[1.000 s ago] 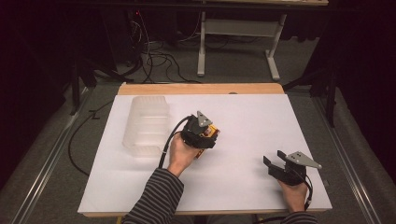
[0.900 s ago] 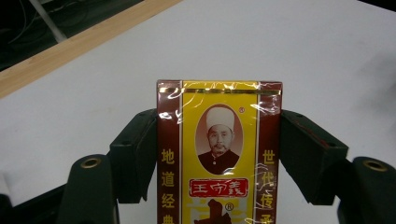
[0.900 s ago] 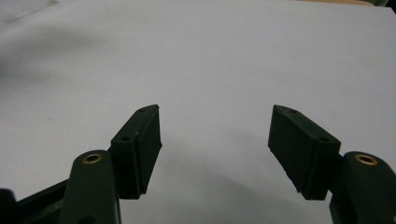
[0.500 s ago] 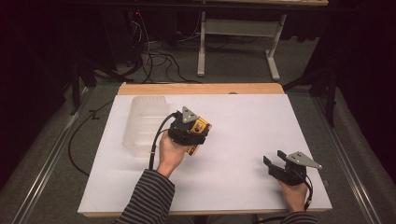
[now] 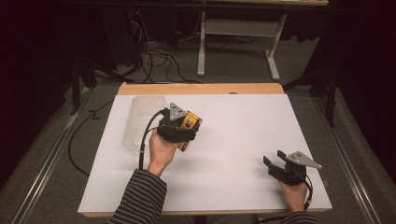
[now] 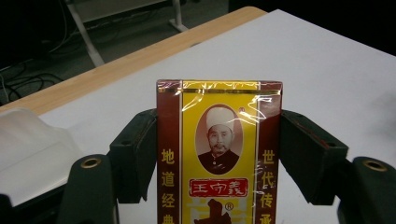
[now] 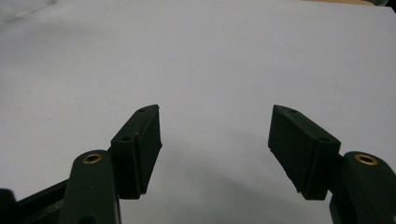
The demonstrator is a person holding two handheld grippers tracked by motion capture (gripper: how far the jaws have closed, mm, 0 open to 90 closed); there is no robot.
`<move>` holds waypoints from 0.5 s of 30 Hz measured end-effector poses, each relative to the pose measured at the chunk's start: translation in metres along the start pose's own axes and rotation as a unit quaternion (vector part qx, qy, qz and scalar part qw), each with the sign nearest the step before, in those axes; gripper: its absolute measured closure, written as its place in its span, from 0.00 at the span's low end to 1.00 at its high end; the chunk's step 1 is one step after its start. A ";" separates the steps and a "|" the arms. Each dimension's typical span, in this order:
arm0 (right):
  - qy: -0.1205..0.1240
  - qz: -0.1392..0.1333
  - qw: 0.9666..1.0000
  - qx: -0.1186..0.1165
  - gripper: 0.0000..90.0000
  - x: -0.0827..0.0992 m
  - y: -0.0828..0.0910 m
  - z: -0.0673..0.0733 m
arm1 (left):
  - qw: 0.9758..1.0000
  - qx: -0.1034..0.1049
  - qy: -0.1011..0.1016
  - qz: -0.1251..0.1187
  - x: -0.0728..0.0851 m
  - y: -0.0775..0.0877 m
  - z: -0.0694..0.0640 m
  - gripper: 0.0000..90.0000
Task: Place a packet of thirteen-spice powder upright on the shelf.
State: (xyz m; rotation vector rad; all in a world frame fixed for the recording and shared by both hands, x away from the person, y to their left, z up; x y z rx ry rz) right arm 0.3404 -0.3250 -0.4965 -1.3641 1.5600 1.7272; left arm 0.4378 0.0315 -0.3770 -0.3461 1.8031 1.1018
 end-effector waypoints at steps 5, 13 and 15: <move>-0.001 0.002 1.000 -0.001 0.39 0.000 0.000 0.000 | 1.000 -0.009 0.005 -0.013 -0.005 0.009 0.009 0.37; -0.001 0.003 1.000 -0.001 0.39 0.000 0.000 0.000 | 0.999 -0.028 0.012 -0.024 -0.007 0.018 0.022 0.37; -0.001 0.003 1.000 -0.001 0.39 0.000 0.000 0.000 | 0.999 -0.034 0.015 -0.027 -0.007 0.021 0.026 0.37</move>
Point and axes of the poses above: each handheld gripper's, and its own axes: y roughly backward along the jaws, x roughly out of its underside, z roughly to its left, the point moved 4 cm from there along -y, roughly forward along the jaws, and after that the axes turned 10 degrees about y, right-handed, at the moved point
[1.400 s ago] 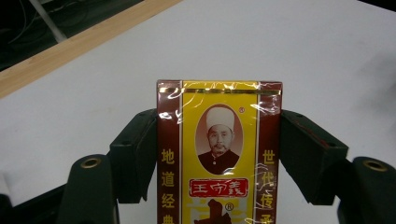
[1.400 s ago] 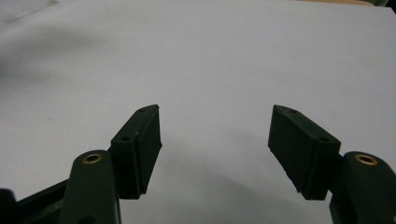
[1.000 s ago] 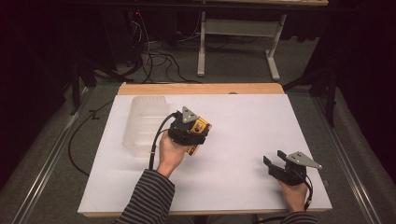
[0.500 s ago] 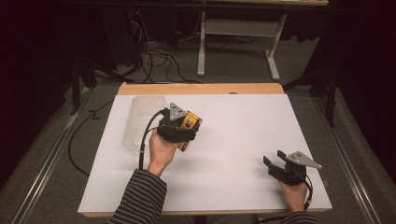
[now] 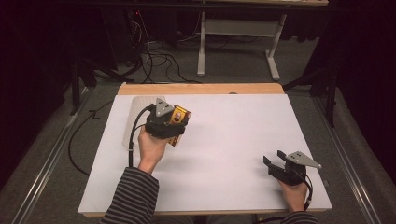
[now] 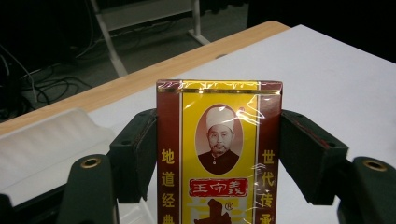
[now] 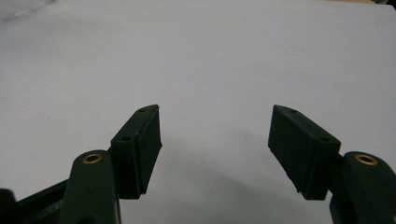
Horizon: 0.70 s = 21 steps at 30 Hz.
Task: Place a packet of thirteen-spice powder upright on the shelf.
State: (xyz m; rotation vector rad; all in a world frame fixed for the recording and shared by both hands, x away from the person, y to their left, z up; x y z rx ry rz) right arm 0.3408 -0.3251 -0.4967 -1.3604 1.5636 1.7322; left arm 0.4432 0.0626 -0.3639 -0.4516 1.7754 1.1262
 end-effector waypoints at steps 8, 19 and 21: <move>-0.001 0.000 1.000 0.001 0.39 0.000 0.000 0.000 | 1.000 -0.030 0.007 -0.005 0.006 0.007 0.020 0.37; 0.000 0.003 1.000 0.001 0.39 0.000 -0.001 0.000 | 0.998 -0.052 0.036 -0.012 0.018 0.010 0.045 0.37; 0.005 0.006 1.000 0.001 0.39 0.000 -0.001 0.001 | 0.998 -0.056 0.035 -0.011 0.021 0.012 0.048 0.37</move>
Point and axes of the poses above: each handheld gripper's, and its own axes: y roughly backward along the jaws, x roughly out of its underside, z roughly to its left, the point moved 4 cm from there along -y, roughly forward along the jaws, and after that the axes turned 10 degrees about y, right-handed, at the moved point
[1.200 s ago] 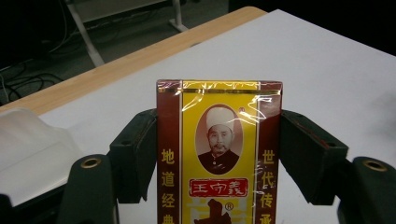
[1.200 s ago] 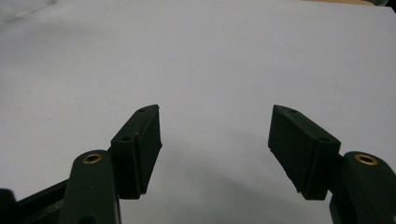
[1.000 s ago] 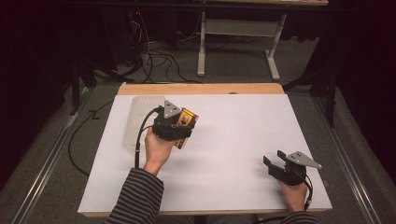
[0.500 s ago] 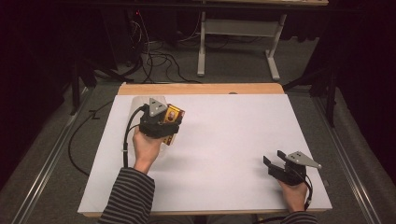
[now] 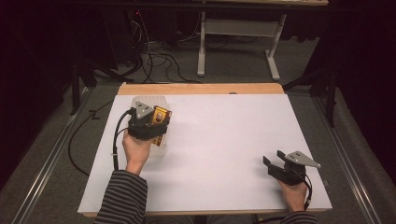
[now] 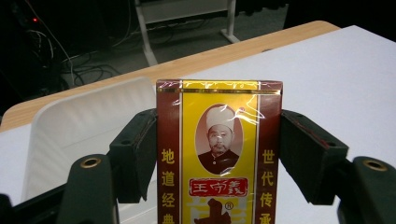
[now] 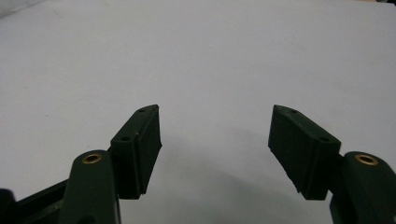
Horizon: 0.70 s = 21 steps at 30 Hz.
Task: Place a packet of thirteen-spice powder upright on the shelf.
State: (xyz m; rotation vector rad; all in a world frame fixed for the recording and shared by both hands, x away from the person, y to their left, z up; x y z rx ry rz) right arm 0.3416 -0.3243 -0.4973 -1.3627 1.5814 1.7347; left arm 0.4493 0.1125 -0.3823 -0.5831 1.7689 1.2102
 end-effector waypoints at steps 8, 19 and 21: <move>0.002 -0.008 1.000 0.002 0.39 0.000 0.001 0.000 | 1.000 -0.008 0.004 -0.004 0.001 0.000 0.007 0.37; 0.003 -0.006 1.000 0.000 0.39 0.000 0.001 0.000 | 1.000 -0.023 0.006 -0.002 0.007 0.000 0.015 0.37; 0.000 -0.005 1.000 0.000 0.39 0.000 0.001 0.000 | 1.000 -0.026 0.008 0.001 0.010 0.000 0.017 0.37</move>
Point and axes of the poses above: each handheld gripper's, and its own axes: y roughly backward along the jaws, x roughly out of its underside, z roughly to its left, the point moved 4 cm from there along -y, roughly forward along the jaws, and after that the axes turned 10 degrees about y, right-handed, at the moved point
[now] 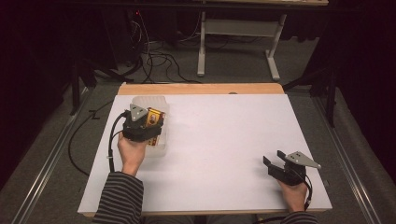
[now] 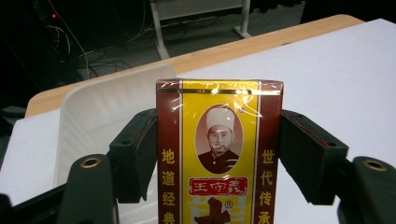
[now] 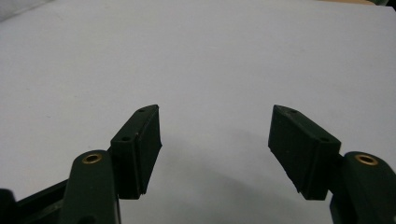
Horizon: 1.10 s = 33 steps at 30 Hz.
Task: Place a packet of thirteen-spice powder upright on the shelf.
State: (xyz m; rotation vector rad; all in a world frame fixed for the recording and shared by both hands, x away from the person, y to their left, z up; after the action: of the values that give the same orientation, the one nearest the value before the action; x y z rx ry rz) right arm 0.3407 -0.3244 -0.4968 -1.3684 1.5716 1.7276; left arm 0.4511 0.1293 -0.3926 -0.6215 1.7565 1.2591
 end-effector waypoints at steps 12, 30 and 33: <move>0.002 0.003 1.000 0.001 0.39 0.000 -0.001 0.000 | 1.000 -0.011 0.011 0.009 0.012 0.000 0.012 0.37; 0.002 0.000 1.000 0.001 0.39 0.000 0.000 0.000 | 1.000 -0.019 0.003 0.018 0.028 0.004 0.013 0.36; 0.003 0.000 1.000 0.001 0.39 0.000 0.000 0.000 | 1.000 -0.021 0.001 0.021 0.032 0.004 0.012 0.36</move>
State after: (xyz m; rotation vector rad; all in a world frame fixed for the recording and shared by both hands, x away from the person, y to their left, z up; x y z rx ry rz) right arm 0.3406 -0.3242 -0.4967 -1.3744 1.5765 1.7219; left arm 0.4368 0.1448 -0.4196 -0.6126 1.7566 1.3279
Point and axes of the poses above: each handheld gripper's, and its own axes: y roughly backward along the jaws, x roughly out of its underside, z roughly to its left, the point moved 4 cm from there along -y, roughly forward along the jaws, and after that the axes turned 10 degrees about y, right-handed, at the moved point
